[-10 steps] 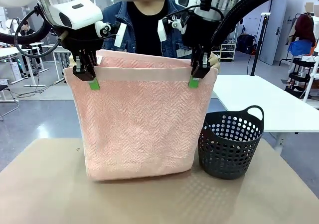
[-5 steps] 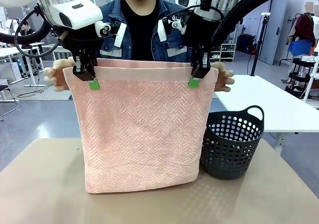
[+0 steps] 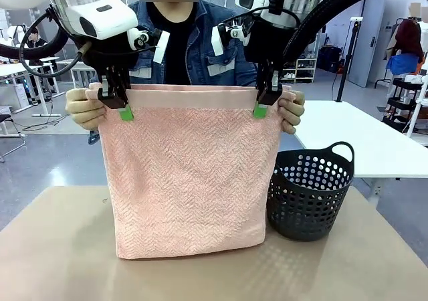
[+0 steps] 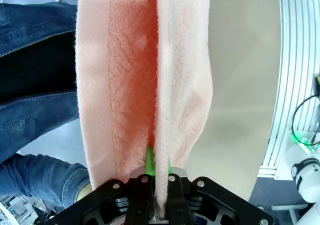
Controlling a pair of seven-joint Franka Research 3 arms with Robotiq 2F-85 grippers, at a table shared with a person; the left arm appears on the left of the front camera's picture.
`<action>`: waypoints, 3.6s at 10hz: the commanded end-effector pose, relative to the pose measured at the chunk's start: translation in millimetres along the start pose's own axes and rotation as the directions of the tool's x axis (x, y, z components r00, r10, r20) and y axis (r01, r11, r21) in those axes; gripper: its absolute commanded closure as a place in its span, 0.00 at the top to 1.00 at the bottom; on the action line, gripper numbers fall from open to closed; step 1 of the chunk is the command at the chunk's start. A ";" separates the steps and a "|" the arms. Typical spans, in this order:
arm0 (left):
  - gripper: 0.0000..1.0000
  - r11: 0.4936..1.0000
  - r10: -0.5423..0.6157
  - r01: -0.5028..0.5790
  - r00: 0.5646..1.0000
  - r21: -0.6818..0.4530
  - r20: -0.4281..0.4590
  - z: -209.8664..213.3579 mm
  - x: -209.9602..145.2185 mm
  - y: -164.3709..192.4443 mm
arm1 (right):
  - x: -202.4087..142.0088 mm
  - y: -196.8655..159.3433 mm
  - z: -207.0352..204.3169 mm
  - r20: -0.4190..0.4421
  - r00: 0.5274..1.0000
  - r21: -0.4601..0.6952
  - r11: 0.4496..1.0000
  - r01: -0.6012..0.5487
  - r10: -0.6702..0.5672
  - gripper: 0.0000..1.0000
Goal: Fold the towel.
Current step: Release the end of the 100 cm Hotel Towel you were holding and grab the top end of the folded side.
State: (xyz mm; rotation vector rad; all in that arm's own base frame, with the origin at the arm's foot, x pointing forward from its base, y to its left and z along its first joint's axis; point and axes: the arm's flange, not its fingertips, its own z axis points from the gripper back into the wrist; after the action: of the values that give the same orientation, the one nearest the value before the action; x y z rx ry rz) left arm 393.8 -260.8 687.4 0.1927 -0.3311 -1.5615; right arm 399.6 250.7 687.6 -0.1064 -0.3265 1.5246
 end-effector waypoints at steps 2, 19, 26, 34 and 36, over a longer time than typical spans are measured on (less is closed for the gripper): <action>0.00 1.000 -0.005 0.005 1.000 0.003 -0.002 1.2 -2.3 0.6 | -1.1 0.4 1.8 0.001 1.000 0.005 1.000 -0.009 0.009 0.00; 1.00 0.946 0.016 -0.031 0.999 0.322 0.051 53.7 -8.6 -35.4 | -12.9 29.3 50.4 0.016 0.999 -0.275 0.961 -0.036 0.042 1.00; 1.00 0.970 0.002 -0.010 1.000 0.243 0.031 41.2 7.1 -1.4 | -5.9 -2.1 32.0 0.039 0.997 -0.238 0.970 -0.055 0.066 1.00; 0.00 0.995 0.048 -0.049 0.999 0.087 0.009 -2.9 3.2 33.0 | -7.6 -33.1 -3.7 0.023 0.999 -0.104 0.994 -0.034 0.037 0.41; 0.00 0.995 0.053 -0.054 0.999 0.082 0.007 -5.9 0.8 32.4 | -7.5 -34.4 -5.1 0.008 1.000 -0.094 0.995 -0.026 0.026 0.00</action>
State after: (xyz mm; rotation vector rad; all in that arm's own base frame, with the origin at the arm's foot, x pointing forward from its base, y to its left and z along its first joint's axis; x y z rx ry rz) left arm 425.6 -264.3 688.5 0.2723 -0.4093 -1.5064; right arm 429.8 244.8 687.7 -0.1948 -0.4178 1.5217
